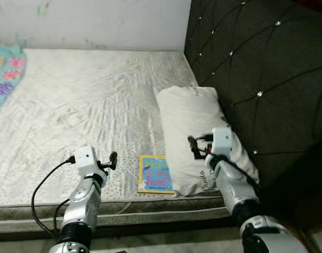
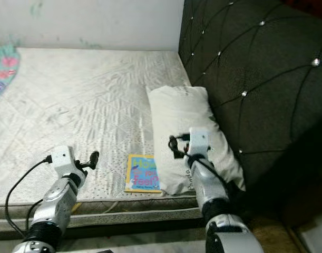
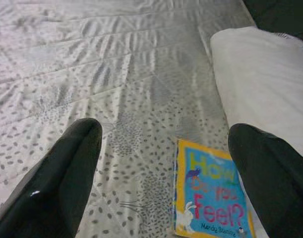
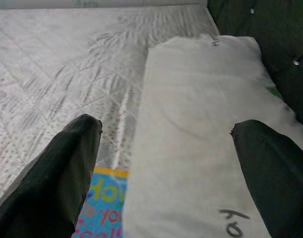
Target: Clean up the room
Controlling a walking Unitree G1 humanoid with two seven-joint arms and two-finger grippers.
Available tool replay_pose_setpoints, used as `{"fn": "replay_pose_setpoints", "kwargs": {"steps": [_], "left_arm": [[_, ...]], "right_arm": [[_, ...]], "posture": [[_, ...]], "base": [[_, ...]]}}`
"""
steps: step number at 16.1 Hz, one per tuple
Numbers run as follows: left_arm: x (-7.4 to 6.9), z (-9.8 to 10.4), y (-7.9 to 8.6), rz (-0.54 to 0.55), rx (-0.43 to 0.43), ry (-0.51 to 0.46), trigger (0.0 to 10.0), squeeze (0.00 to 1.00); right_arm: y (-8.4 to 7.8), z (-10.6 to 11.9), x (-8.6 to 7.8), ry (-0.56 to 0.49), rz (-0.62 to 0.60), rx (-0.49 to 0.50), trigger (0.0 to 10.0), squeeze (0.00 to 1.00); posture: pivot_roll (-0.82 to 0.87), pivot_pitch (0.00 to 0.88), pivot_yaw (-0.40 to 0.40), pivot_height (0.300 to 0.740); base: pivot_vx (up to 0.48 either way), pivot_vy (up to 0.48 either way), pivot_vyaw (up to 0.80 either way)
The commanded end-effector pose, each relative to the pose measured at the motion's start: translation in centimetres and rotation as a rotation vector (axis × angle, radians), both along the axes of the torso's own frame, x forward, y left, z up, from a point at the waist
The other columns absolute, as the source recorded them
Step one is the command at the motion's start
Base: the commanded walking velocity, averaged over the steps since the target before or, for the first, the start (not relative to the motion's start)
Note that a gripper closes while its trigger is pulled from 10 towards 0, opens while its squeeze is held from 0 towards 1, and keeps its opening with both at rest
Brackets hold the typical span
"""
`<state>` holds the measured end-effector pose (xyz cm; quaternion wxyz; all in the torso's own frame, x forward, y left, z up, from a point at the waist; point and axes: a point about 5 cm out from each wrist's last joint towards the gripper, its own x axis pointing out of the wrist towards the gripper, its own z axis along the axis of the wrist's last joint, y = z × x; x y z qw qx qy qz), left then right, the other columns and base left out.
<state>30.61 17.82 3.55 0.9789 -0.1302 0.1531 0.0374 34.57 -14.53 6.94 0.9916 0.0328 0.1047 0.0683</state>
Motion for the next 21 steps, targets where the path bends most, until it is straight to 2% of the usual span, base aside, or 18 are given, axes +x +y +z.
{"fn": "replay_pose_setpoints", "kwargs": {"steps": [1, 2, 5, 7, 12, 16, 19, 21], "left_arm": [[0.4, 0.3, -0.7, -0.033, 0.004, -0.016, 10.0, 0.00], [0.5, 0.3, -0.9, -0.037, 0.005, -0.020, 10.0, 0.00], [0.5, 0.2, -0.3, -0.028, -0.016, -0.028, 10.0, 0.00], [0.7, 0.6, -0.3, -0.070, -0.011, -0.045, 10.0, 0.00], [0.9, 1.3, -0.2, -0.087, 0.001, -0.098, 10.0, 0.00], [0.7, 1.7, 0.6, -0.040, -0.016, -0.113, 10.0, 0.00], [0.6, 1.5, 1.0, 0.008, -0.030, -0.099, 10.0, 0.00], [0.7, 1.6, 0.9, 0.002, -0.040, -0.094, 10.0, 0.00]], "right_arm": [[-0.7, -0.1, 0.0, 0.007, -0.023, -0.007, 10.0, 0.00], [-0.8, -0.1, 0.1, 0.002, -0.023, -0.015, 10.0, 0.00], [0.1, 0.4, 0.4, -0.036, -0.016, -0.052, 10.0, 0.00], [0.1, 0.5, 0.3, -0.056, -0.035, -0.052, 10.0, 0.00], [0.0, 0.2, 0.2, -0.039, -0.045, -0.030, 10.0, 0.00], [1.0, 0.7, 0.6, -0.032, 0.003, -0.022, 10.0, 0.00], [1.0, 0.8, 0.7, -0.030, 0.009, -0.023, 10.0, 0.00], [0.8, 0.8, 0.7, -0.028, 0.007, -0.023, 10.0, 0.00]], "posture": [[-0.07, 0.000, 0.000, 0.740], [-0.07, 0.000, 0.000, 0.740], [-0.11, 0.000, 0.087, 0.740], [-0.11, 0.000, 0.103, 0.740], [-0.06, 0.000, 0.064, 0.740], [-0.01, 0.029, -0.017, 0.740], [-0.01, 0.034, -0.028, 0.740], [-0.02, 0.039, -0.022, 0.740]], "base": [[0.000, 0.000, 0.00], [0.000, 0.000, 0.00], [0.000, 0.000, 0.00], [0.000, 0.000, 0.00], [0.000, 0.000, 0.00], [0.000, 0.000, 0.00], [0.000, 0.000, 0.00], [0.000, 0.202, 0.00]]}}
